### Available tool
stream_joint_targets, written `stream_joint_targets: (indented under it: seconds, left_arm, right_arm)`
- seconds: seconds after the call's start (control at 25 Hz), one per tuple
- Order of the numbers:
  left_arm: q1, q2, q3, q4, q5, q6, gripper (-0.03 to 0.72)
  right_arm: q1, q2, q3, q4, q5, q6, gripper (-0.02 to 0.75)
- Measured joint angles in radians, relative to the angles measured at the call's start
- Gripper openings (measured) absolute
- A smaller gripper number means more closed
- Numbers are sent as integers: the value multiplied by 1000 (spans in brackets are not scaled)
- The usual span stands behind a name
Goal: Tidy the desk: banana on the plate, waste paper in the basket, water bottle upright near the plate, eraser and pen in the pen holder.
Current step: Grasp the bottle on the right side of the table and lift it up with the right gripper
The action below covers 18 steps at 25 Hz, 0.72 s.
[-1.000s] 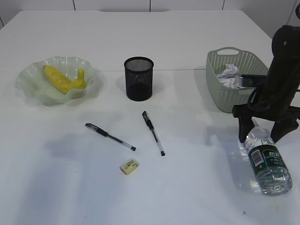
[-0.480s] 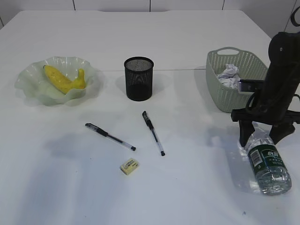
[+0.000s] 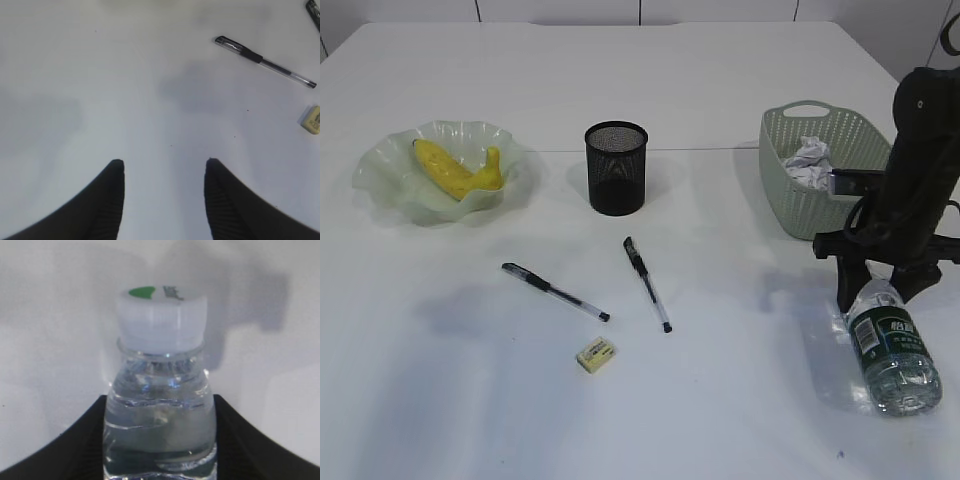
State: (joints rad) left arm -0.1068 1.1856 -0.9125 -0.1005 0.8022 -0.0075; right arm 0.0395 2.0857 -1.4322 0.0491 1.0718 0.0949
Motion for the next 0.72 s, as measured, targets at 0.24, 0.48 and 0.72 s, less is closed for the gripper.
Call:
stream_joint_targets:
  seconds: [0.24, 0.48, 0.72]
  left_arm:
    - [0, 0, 0, 0, 0, 0, 358]
    - [0, 0, 0, 0, 0, 0, 358]
    - [0, 0, 0, 0, 0, 0, 358]
  right_arm:
    - [2, -50, 2, 0, -5, -17, 407]
    - [42, -146, 7, -2, -6, -50, 407]
    - [141, -271, 103, -2, -79, -85, 407]
